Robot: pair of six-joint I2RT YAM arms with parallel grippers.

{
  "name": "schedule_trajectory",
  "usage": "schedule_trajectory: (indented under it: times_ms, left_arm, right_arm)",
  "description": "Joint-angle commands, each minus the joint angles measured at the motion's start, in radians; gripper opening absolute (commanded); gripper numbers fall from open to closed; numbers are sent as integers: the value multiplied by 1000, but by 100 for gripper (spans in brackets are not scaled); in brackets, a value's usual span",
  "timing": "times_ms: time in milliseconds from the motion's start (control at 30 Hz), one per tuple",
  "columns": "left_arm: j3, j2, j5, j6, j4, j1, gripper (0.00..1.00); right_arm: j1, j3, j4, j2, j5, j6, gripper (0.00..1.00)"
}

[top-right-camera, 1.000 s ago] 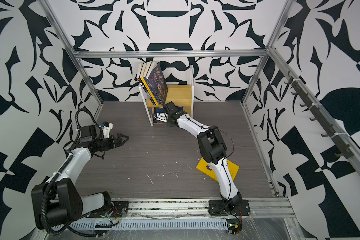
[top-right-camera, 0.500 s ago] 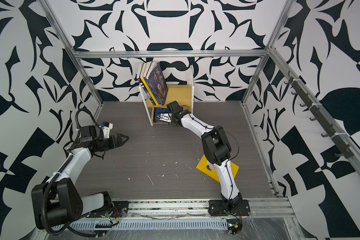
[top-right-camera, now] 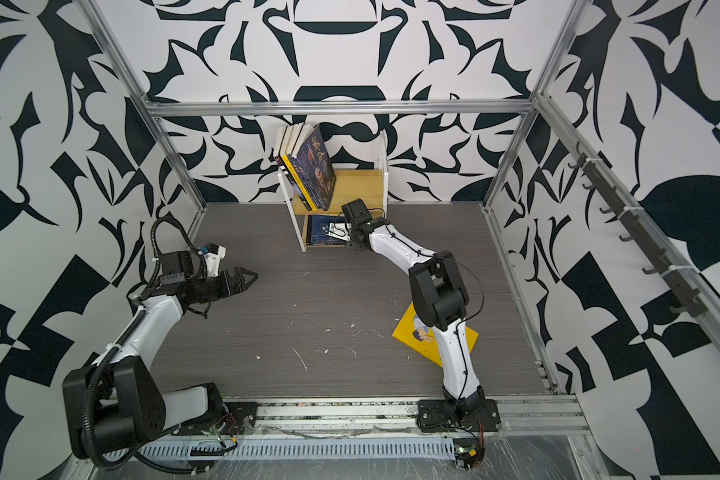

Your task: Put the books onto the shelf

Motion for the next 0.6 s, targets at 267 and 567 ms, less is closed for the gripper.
schedule_trajectory:
  times_ms: [267,567]
  left_arm:
    - [-14,-18,10,10,-1,5,100]
    - [-12,-21,9,13,-5,5,100]
  right_arm:
    - [-3,22,72,2,26,-8,40]
    - [-3,10,41,-46,-4,37,41]
